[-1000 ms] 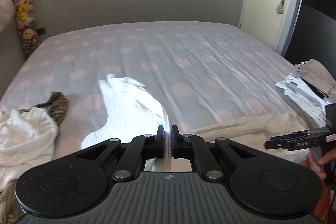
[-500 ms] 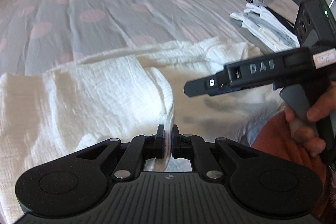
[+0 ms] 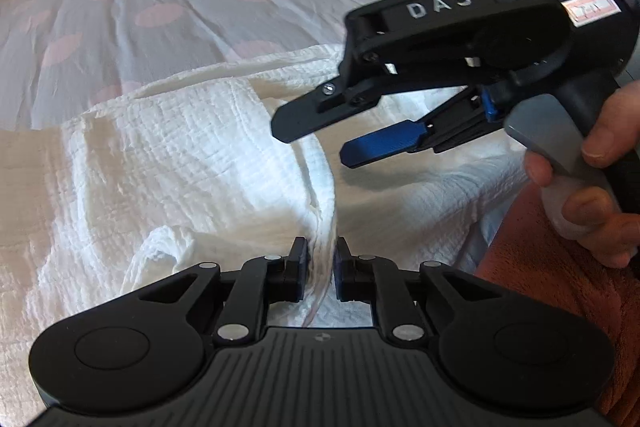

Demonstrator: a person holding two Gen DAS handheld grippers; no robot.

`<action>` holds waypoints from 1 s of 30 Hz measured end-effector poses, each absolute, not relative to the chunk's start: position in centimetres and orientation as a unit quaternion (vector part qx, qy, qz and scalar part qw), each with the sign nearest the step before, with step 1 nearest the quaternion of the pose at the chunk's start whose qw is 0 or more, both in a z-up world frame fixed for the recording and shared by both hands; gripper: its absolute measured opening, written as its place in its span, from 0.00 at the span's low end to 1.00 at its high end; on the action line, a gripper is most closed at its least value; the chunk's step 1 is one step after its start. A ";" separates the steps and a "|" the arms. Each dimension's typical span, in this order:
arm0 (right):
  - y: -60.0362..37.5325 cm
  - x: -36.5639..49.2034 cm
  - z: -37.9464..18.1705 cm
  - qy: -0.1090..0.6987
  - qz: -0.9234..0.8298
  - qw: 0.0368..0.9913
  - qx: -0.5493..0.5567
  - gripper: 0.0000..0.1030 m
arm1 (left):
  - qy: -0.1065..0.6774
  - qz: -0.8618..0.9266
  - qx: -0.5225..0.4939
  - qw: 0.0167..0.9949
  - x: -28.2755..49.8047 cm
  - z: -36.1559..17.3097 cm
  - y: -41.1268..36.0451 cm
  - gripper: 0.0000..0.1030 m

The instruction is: Fold clothes

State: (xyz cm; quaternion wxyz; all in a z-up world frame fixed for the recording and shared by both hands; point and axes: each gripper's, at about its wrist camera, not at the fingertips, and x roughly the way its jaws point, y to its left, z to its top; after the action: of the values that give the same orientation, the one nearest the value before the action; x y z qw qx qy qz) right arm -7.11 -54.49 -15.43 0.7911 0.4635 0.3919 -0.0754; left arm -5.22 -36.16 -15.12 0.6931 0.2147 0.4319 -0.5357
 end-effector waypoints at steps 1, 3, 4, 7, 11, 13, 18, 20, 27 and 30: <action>-54.6 -6.6 -15.7 0.395 -0.078 0.790 0.463 0.66 | 0.431 -0.537 0.217 0.693 -5.3 -15.0 -36.3 0.07; -54.8 -5.5 -16.3 0.400 -0.080 0.783 0.469 0.55 | 0.429 -0.539 0.219 0.691 -5.2 -14.8 -36.3 0.05; -55.0 -5.0 -16.7 0.401 -0.079 0.780 0.474 0.49 | 0.430 -0.540 0.220 0.689 -5.2 -14.6 -36.3 0.05; -54.8 -3.9 -16.7 0.406 -0.085 0.784 0.461 0.25 | 0.434 -0.535 0.227 0.688 -5.0 -14.2 -36.2 0.04; -53.7 -3.3 -14.5 0.408 -0.093 0.823 0.386 0.09 | 0.445 -0.518 0.247 0.688 -5.0 -13.1 -36.5 0.04; -53.2 -3.3 -13.2 0.408 -0.092 0.840 0.345 0.08 | 0.445 -0.516 0.249 0.688 -5.0 -12.2 -36.8 0.04; -53.1 -4.1 -9.9 0.402 -0.074 0.873 0.268 0.07 | 0.442 -0.522 0.243 0.688 -5.8 -9.7 -37.0 0.04; -53.4 -4.7 -8.5 0.399 -0.066 0.882 0.242 0.07 | 0.437 -0.532 0.235 0.686 -6.2 -8.4 -37.2 0.04; -56.5 -7.7 -3.4 0.388 -0.081 0.900 0.181 0.07 | 0.424 -0.580 0.182 0.671 -7.5 -4.7 -39.8 0.04; -58.2 -9.5 -1.8 0.387 -0.103 0.902 0.160 0.07 | 0.421 -0.606 0.159 0.656 -8.4 -4.0 -41.7 0.04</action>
State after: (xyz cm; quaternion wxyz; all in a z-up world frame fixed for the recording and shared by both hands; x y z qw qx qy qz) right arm -9.55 -58.21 -1.80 0.9023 0.1597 0.3871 -0.1026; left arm -8.35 -41.68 -3.98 0.6561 0.1588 0.4205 -0.6063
